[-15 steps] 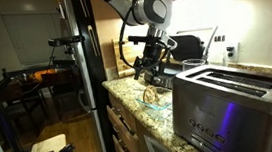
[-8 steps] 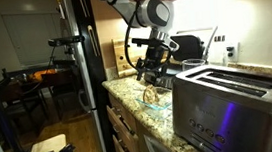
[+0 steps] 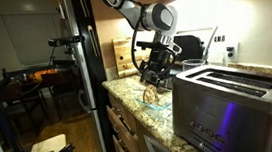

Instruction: Put the slices of bread in the toaster

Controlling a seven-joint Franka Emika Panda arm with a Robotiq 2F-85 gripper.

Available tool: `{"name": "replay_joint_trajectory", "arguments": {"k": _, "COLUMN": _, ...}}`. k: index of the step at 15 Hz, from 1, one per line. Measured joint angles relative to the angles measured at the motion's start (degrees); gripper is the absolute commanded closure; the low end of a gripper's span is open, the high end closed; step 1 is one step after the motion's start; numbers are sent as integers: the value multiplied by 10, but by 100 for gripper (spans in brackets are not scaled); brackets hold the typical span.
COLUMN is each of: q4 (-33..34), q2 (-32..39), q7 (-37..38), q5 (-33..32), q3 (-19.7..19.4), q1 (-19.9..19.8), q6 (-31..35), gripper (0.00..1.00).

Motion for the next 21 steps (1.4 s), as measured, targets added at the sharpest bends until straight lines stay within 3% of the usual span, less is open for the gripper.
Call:
{"name": "replay_joint_trajectory", "arguments": {"k": 15, "q4": 35, "q2": 37, "q7": -3, "q5": 8, "q3": 4, "q1": -1, "q6": 0, "gripper": 0}}
{"name": "replay_joint_trajectory", "arguments": {"k": 17, "q4": 35, "q2": 37, "q7": -3, "q5": 9, "q3": 4, "q1": -1, "q6": 0, "gripper": 26}}
{"name": "replay_joint_trajectory", "arguments": {"k": 21, "q4": 35, "q2": 37, "q7": -3, "q5": 10, "q3": 3, "q1": -2, "q6": 0, "gripper": 54}}
